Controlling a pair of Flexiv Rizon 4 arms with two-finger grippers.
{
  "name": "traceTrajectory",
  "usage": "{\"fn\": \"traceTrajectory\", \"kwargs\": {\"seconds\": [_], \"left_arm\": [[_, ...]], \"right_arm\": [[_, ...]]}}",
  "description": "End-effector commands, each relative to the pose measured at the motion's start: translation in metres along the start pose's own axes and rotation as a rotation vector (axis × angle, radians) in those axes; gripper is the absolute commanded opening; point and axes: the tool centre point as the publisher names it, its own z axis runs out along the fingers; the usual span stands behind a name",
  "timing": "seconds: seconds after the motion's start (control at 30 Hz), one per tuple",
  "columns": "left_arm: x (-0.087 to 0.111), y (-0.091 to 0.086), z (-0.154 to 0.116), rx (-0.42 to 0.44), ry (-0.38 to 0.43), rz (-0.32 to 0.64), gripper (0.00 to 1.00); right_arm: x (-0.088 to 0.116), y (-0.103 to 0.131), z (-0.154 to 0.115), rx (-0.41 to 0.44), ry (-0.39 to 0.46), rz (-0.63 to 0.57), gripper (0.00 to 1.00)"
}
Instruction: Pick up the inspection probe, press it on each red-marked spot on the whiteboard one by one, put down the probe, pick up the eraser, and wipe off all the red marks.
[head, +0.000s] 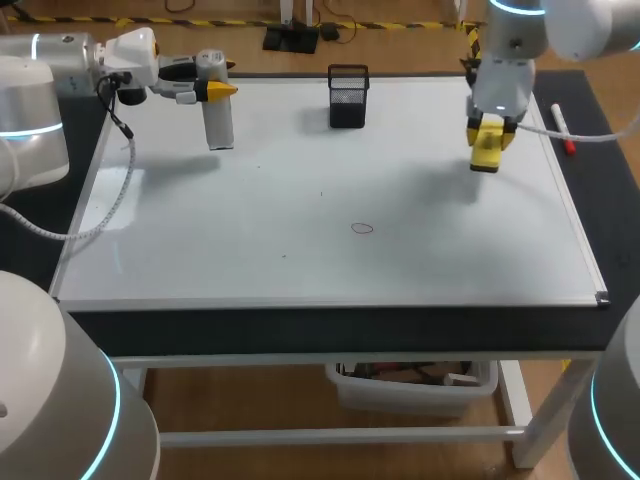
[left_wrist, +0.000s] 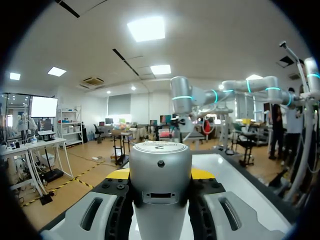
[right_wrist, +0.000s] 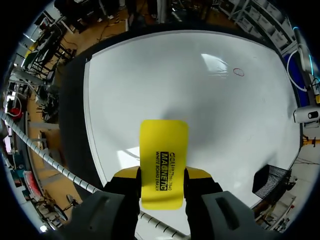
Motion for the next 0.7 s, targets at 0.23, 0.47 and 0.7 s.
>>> {"fn": "traceTrajectory", "kwargs": {"seconds": [0.23, 0.47, 0.7], "left_arm": [[0.0015, -0.0014, 0.0003, 0.0, -0.004, 0.002, 0.0], [0.0015, -0.0014, 0.0003, 0.0, -0.004, 0.002, 0.0], [0.0015, -0.0014, 0.0003, 0.0, -0.004, 0.002, 0.0]], "right_arm": [[0.0278, 0.0122, -0.004, 0.033, -0.019, 0.045, 0.0], [0.0286, 0.0135, -0.0051, 0.034, -0.026, 0.046, 0.0], [0.0286, 0.0135, -0.0051, 0.034, -0.026, 0.046, 0.0]]}}
